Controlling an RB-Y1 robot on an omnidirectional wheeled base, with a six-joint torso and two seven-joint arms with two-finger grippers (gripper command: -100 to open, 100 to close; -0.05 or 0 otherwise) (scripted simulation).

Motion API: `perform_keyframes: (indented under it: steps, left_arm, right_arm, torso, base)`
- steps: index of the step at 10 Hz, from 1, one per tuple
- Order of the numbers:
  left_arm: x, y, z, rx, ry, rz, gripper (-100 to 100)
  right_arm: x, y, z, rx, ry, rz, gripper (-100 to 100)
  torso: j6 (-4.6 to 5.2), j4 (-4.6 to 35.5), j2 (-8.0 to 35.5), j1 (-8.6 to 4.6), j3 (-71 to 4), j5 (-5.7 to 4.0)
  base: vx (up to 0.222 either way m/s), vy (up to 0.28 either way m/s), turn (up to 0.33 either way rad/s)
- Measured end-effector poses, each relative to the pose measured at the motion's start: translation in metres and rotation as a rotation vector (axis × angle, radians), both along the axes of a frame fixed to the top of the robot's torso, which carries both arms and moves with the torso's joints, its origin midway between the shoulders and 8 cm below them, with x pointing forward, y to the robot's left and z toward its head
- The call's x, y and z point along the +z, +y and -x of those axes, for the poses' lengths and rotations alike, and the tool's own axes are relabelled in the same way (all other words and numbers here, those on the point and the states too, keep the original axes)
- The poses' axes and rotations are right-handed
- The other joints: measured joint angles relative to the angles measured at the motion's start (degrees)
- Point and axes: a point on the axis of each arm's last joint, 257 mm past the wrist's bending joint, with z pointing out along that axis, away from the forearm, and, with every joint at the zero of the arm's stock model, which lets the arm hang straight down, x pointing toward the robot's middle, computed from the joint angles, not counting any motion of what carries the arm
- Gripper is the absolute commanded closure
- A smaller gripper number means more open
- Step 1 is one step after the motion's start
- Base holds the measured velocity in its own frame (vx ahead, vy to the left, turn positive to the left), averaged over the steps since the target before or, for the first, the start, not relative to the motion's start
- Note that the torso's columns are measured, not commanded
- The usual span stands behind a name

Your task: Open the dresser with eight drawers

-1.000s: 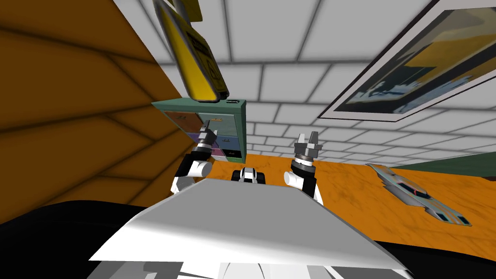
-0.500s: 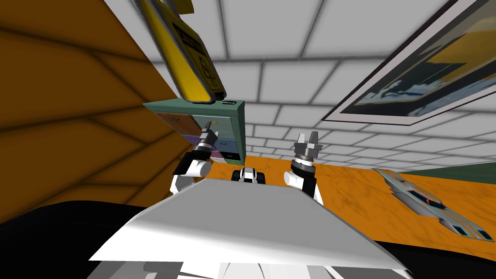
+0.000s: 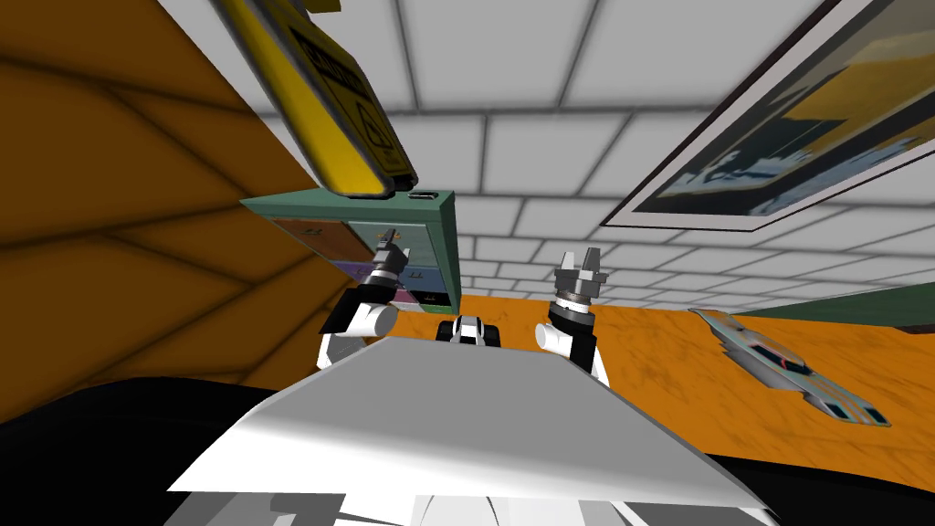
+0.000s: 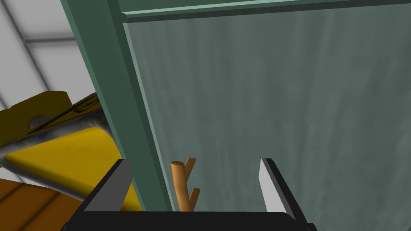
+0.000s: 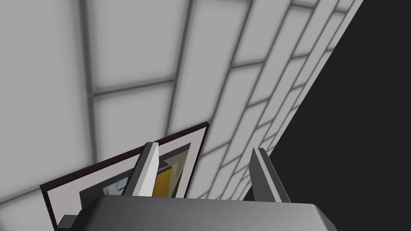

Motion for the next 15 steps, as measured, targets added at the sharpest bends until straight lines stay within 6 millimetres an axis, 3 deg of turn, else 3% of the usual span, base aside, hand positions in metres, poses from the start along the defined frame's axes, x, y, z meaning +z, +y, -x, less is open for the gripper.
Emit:
perform_keyframes:
  steps: [2,3,5,8,9,12,15]
  left_arm:
    - [0.005,0.004,0.006,0.03,0.0,-0.001,-100]
    - [0.005,0.004,0.007,0.03,0.001,-0.001,100]
    - [0.009,0.0,0.003,0.006,-0.02,-0.004,100]
    - [-0.005,-0.004,-0.007,-0.031,0.002,0.0,100]
    - [-0.005,-0.004,-0.007,-0.032,0.001,0.0,-100]
    - [-0.026,-0.002,-0.019,-0.043,0.062,0.017,-100]
    - [-0.025,-0.004,-0.022,-0.058,0.082,0.04,-100]
  right_arm:
    - [0.0,0.0,0.0,0.0,0.0,0.0,0]
    - [0.0,0.0,0.0,0.0,0.0,0.0,0]
    - [0.0,0.0,0.0,0.0,0.0,0.0,0]
    - [0.0,0.0,0.0,0.0,0.0,0.0,0]
    - [0.0,0.0,0.0,0.0,0.0,0.0,0]
    - [0.0,0.0,0.0,0.0,0.0,0.0,0]
    - [0.0,0.0,0.0,0.0,0.0,0.0,0]
  torso:
    - [0.03,0.0,0.0,-0.14,0.0,-0.04]
    - [0.01,0.0,0.0,-0.18,0.0,-0.05]
    - [0.16,-0.3,-0.1,-0.2,0.0,0.12]
    - [0.04,0.0,-0.1,-0.12,-0.1,-0.03]
    - [0.04,0.0,-0.1,-0.05,-0.1,-0.02]
    - [0.03,0.0,0.0,-0.03,0.0,-0.01]
    - [0.03,0.0,0.0,-0.16,0.0,-0.05]
  base:
    - [0.035,0.036,-0.093]
    - [-0.041,-0.029,0.218]
    - [-0.056,-0.045,0.151]
    - [-0.039,-0.037,0.084]
    - [-0.004,0.006,0.0]
    - [0.003,0.031,0.004]
    - [0.005,0.031,0.003]
